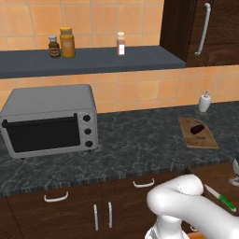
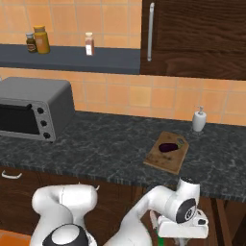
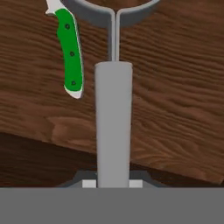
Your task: Place the appropriate cutting tool for cutting the eggplant skin on the cutting board.
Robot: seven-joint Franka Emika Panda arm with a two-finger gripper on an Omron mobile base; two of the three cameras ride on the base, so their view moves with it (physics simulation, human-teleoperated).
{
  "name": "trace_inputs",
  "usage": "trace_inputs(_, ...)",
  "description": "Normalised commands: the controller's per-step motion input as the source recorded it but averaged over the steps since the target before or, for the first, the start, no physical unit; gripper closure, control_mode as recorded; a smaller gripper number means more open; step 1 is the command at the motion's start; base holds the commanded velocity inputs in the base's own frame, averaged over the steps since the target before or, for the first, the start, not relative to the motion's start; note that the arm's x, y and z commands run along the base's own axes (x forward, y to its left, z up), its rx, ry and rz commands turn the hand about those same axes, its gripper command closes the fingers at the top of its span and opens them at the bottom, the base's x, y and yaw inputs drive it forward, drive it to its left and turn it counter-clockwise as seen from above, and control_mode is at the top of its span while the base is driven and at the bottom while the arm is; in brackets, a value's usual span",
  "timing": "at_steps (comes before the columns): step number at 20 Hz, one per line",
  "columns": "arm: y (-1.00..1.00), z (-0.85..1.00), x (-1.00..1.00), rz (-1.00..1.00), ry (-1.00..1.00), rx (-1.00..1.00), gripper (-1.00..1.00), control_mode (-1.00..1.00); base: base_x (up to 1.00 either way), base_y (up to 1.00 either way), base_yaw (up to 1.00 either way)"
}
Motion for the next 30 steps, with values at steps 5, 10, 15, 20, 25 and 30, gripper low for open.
trace_inputs(5, 0.52, 0.85, -0.70, 0.22, -0.01, -0.02, 1.00, -1.00, 0.00, 0.00, 0.00)
trace_inputs(10, 0.63, 0.90, -0.57, 0.20, 0.00, -0.01, 1.00, -1.00, 0.00, 0.00, 0.00)
trace_inputs(15, 0.12, 1.00, -0.05, 0.07, -0.26, 0.00, 1.00, -1.00, 0.00, 0.00, 0.00)
trace_inputs(20, -0.06, 1.00, 0.17, 0.00, -0.32, 0.00, 1.00, -1.00, 0.00, 0.00, 0.00)
trace_inputs(25, -0.22, 0.90, 0.73, 0.00, -0.09, 0.00, 1.00, -1.00, 0.00, 0.00, 0.00)
trace_inputs(30, -0.42, 0.08, 0.99, 0.00, 0.00, 0.08, 1.00, -1.00, 0.00, 0.00, 0.00)
